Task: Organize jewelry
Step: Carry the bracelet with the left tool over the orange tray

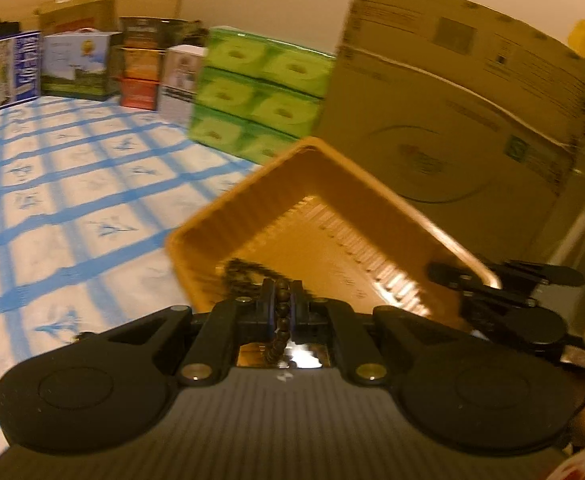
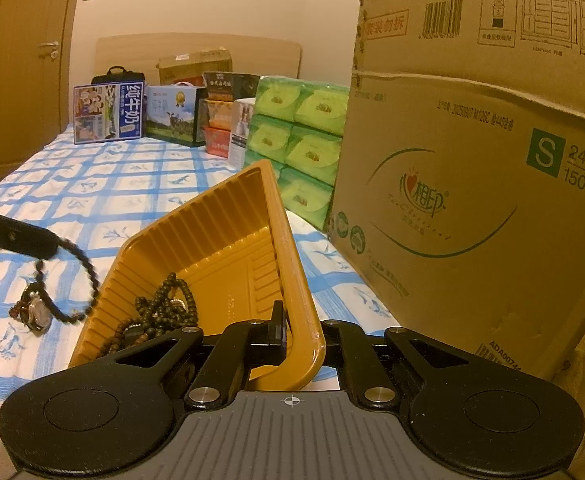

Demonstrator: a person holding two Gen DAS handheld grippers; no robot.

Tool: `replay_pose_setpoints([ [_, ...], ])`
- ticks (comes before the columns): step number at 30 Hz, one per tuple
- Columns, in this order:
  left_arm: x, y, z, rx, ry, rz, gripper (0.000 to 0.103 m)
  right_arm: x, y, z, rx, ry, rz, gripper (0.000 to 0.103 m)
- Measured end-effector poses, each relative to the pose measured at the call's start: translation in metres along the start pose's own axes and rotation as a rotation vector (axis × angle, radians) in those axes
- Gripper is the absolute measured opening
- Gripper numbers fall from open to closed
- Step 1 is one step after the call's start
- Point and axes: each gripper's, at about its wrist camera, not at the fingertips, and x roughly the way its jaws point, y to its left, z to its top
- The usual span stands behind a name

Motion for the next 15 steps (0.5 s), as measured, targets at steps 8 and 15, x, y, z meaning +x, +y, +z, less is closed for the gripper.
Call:
replay_pose_setpoints([
  [8, 0.017, -0.033, -0.009, 0.043, 0.042, -0.071, 0.005, -0.001, 0.0, -0.001, 0.005, 0.001, 0.0, 0.006],
  [15, 0.029, -0.045, -0.016, 0.072, 0.083, -0.085, 0.007, 0.0, -0.002, -0.002, 0.01, 0.003, 0.0, 0.006],
])
